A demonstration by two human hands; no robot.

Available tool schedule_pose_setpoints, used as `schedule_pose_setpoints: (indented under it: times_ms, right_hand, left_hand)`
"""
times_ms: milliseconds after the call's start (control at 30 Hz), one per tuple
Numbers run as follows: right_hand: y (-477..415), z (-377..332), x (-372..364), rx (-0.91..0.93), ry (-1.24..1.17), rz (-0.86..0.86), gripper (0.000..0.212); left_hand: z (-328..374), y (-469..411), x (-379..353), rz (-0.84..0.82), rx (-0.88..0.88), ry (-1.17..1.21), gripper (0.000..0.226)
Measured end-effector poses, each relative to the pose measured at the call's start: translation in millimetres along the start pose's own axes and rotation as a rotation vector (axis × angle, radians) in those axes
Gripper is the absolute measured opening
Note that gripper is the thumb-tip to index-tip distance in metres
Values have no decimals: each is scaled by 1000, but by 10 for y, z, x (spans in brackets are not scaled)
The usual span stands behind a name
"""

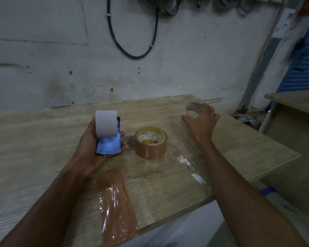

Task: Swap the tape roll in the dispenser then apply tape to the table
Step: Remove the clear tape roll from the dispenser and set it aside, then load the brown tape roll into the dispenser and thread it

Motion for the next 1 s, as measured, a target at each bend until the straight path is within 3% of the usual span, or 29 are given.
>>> schedule_pose_setpoints:
  times_ms: [267,433,600,700,800,933,1000]
  right_hand:
    - [43,26,-24,-30,149,-65,87]
    - [46,130,-118,-110,239,-156,99]
    - [70,159,-160,-124,290,-192,98]
    - [75,120,-102,-111,273,-157,96]
    - [76,-49,65,-22,133,-25,78]
    - [169,-228,164,87,-5,5,55]
    - [226,-276,150,118,-43,-31,49]
  left_hand:
    - [21,124,-104,-2,28,9,64]
    - [13,147,-169,-23,35,77,65]
    - [42,199,-282,-84,33,142,48]
    - [59,218,-325,-105,18,142,45]
    - [76,228,-356,-129,15,161,43]
    - [75,136,-282,-155,9,222,84]
    - [66,62,-209,-144,-7,230,88]
Point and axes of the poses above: each hand's wrist, its own y-axis away from the middle knuckle, its own x-axis out of the back of the hand, z = x × y, the point moved 9 cm from there along -y, towards the middle knuckle, and after that the axes turned 11 degrees about -x, right-handed, at the moved point
